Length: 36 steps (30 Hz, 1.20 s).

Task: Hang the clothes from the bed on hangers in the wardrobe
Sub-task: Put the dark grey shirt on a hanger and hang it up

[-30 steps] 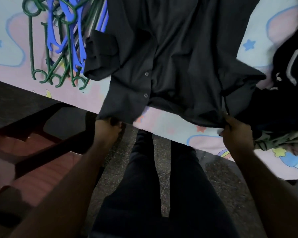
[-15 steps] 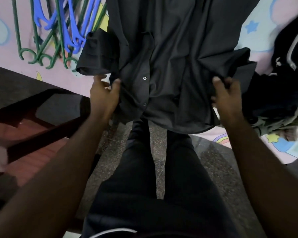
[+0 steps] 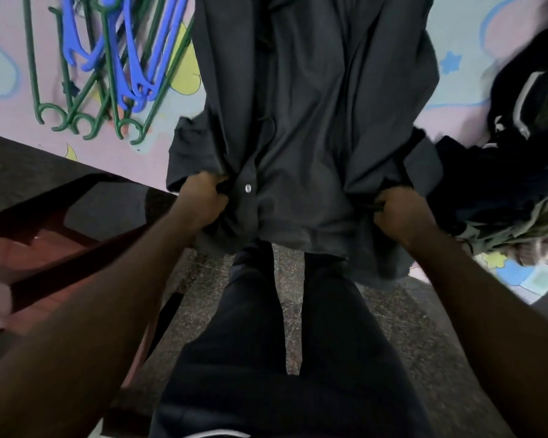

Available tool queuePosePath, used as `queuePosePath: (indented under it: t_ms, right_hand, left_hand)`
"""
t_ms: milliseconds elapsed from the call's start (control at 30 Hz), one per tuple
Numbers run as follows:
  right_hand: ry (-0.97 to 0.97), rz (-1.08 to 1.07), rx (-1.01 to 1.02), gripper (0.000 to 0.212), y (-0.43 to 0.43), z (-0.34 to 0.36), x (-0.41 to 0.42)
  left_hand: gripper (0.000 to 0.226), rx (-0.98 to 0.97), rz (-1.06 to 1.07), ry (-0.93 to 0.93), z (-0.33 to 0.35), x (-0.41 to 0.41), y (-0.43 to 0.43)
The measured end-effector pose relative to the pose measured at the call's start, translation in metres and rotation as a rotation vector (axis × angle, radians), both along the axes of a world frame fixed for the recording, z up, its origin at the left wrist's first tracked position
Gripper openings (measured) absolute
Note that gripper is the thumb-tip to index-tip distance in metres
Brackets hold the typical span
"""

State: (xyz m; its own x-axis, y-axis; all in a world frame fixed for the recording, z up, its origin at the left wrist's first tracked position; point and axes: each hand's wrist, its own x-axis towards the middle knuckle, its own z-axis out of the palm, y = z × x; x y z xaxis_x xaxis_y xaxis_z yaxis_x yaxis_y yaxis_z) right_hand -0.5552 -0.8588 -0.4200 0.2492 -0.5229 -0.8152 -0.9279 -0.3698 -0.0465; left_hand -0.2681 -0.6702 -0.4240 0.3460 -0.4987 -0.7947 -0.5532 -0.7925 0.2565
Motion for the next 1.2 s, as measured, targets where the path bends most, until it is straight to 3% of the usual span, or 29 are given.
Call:
queuePosePath:
  t_ms: [133,200,300,367,433,500,567,633,800,900,1033,1200]
  right_hand:
    - [0.178,0.123,0.133,0.032,0.01,0.017,-0.008]
    - [0.15,0.196,0.128,0.028,0.003,0.026,0.009]
    - [-0.1,0.122,0.051,0.026,-0.016,0.044,0.064]
    - [-0.371,0.012,0.031,0.022,-0.03,0.05,0.108]
    - [-0.56,-0.101,0.068,0.016,-0.039,0.04,0.152]
    - [-0.627,-0.119,0.067,0.042,-0.045,0.016,0.191]
    - [-0.598,-0.02,0.109,0.07,-0.046,-0.009,0.22]
    - [-0.503,0.067,0.189,0.086,-0.044,-0.029,0.238]
    - [-0.288,0.28,0.155,0.1,-0.029,-0.055,0.249]
    - [-0.228,0.333,0.106,0.099,-0.028,-0.058,0.248]
    - [-0.224,0.34,0.078,0.096,-0.027,-0.052,0.248]
    - [-0.259,0.31,0.09,0.092,-0.026,-0.041,0.244]
  left_hand:
    - [0.05,0.318,-0.33,0.202,0.009,0.01,0.015]
    - [0.033,0.448,-0.313,0.365,0.022,0.02,0.003]
    - [0.034,0.491,-0.072,0.6,0.056,0.037,-0.034]
    - [0.026,0.313,0.086,0.646,0.075,0.049,-0.065]
    - [0.019,0.008,0.192,0.467,0.077,0.07,-0.09]
    - [0.013,-0.269,0.256,0.116,0.065,0.098,-0.106]
    - [0.015,-0.338,0.286,-0.217,0.038,0.124,-0.106]
    - [0.021,-0.241,0.266,-0.364,0.013,0.139,-0.095]
    - [0.024,-0.073,-0.052,-0.459,-0.022,0.13,-0.074]
    - [0.015,-0.046,-0.016,-0.539,-0.026,0.134,-0.077]
    - [0.008,-0.05,0.031,-0.483,-0.016,0.14,-0.079]
    - [0.027,-0.173,0.137,-0.459,0.012,0.148,-0.074]
